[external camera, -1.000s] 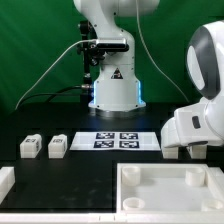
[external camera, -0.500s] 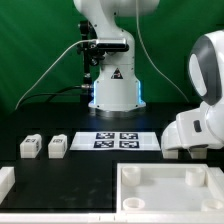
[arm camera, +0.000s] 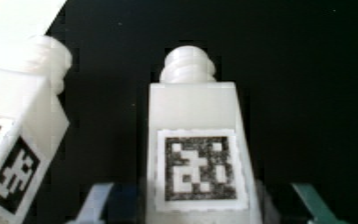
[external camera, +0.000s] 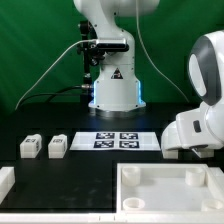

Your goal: Assemble one leg

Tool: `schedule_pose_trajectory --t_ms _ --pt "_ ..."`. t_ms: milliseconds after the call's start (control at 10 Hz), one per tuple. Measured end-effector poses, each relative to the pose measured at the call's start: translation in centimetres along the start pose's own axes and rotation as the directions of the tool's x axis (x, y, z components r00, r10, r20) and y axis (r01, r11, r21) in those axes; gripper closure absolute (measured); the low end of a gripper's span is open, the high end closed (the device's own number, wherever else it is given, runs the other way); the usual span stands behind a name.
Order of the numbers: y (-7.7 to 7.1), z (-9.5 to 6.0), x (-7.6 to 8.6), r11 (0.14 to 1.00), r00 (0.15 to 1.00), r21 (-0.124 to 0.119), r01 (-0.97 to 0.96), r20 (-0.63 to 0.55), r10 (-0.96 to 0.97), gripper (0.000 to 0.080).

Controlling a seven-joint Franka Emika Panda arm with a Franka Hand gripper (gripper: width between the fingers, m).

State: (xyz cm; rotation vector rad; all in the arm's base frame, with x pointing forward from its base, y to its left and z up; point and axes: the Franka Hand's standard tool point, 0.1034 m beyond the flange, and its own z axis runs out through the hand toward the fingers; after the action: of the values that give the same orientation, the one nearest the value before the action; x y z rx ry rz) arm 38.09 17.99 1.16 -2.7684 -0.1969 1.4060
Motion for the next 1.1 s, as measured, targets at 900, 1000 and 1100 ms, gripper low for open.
schedule_pose_trajectory --t_ms 900,1000,1100 --pt "2.6 -8.1 -2.7 0.999 0.988 0.012 0.042 -0.150 -0.040 0.0508" --pt "3.6 -11.5 -4.5 0.999 0.954 0.012 0.044 -0.298 -0.039 0.0508" --pt "4.2 -13.1 -5.8 0.999 0.927 0.011 0.034 -0.373 -0.027 0.0508"
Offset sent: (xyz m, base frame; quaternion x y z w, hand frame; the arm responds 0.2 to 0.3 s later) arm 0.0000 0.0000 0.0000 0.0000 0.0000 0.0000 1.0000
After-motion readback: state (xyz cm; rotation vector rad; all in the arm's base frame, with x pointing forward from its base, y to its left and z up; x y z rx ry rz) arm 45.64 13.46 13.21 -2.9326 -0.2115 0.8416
